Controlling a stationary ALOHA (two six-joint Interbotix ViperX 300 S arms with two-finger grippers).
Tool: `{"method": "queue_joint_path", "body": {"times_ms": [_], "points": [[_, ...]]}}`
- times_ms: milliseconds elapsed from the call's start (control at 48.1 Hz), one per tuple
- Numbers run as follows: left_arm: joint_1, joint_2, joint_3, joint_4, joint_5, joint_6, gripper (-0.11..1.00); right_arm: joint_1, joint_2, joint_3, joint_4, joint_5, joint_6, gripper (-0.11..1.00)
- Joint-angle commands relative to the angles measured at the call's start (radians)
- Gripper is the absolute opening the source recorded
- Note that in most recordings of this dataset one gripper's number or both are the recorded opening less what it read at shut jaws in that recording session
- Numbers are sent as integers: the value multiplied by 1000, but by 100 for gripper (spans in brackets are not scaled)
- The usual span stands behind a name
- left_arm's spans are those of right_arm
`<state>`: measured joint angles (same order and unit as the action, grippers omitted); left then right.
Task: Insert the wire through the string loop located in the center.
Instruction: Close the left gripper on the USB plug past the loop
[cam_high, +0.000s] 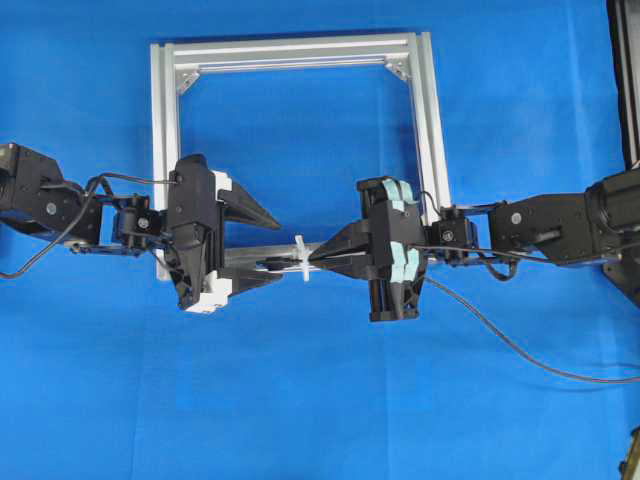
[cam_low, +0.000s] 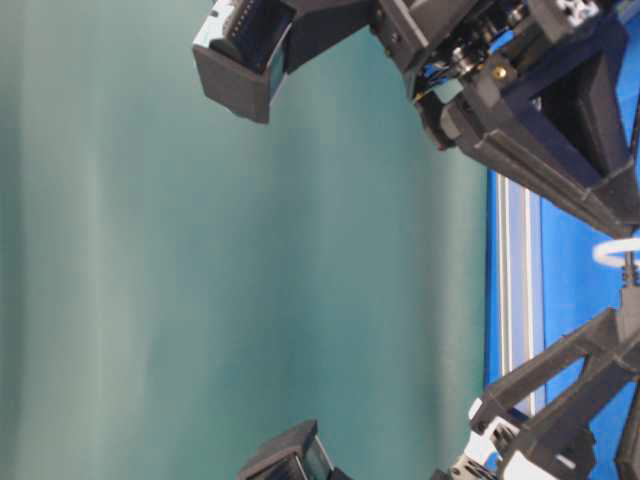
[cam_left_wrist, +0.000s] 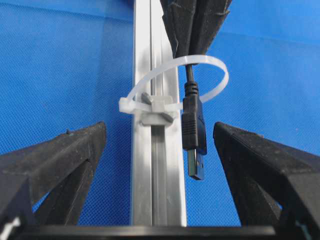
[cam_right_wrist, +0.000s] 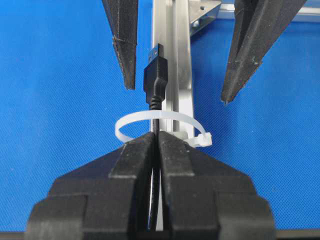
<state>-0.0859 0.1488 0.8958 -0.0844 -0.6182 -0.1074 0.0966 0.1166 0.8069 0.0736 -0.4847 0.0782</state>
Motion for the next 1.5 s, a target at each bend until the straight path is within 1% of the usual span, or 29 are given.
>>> {"method": "queue_joint_path", "body": {"times_ms": [0, 62, 104, 187, 291, 333, 374, 1352, 1414, 1477], "points": [[3, -11, -21, -2, 3, -3, 91, -3, -14, -9, 0, -5, -2, -2], [3, -11, -28, -2, 20, -9, 86, -3, -14, -9, -2, -5, 0, -2], [3, -9, -32, -2, 31, -17, 79, -3, -14, -9, 0, -5, 0, -2], [5, -9, -32, -2, 41, -20, 56, -3, -14, -9, 0, -5, -2, -2], [9, -11, -28, -2, 44, -21, 25, -3, -14, -9, -2, -5, 0, -2], [11, -11, -28, -2, 44, -21, 14, -3, -14, -9, -2, -3, 0, -2], [11, -9, -29, -2, 44, -21, 8, -3, -14, -9, 0, -3, 0, -2], [12, -11, -29, -2, 48, -23, 8, -3, -14, -9, -5, 15, -2, -2], [14, -11, -28, -2, 48, -21, 8, -3, -14, -9, -5, 15, -2, 1], [12, -11, -28, -2, 48, -23, 8, -2, -14, -9, -5, 18, -2, 11]]}}
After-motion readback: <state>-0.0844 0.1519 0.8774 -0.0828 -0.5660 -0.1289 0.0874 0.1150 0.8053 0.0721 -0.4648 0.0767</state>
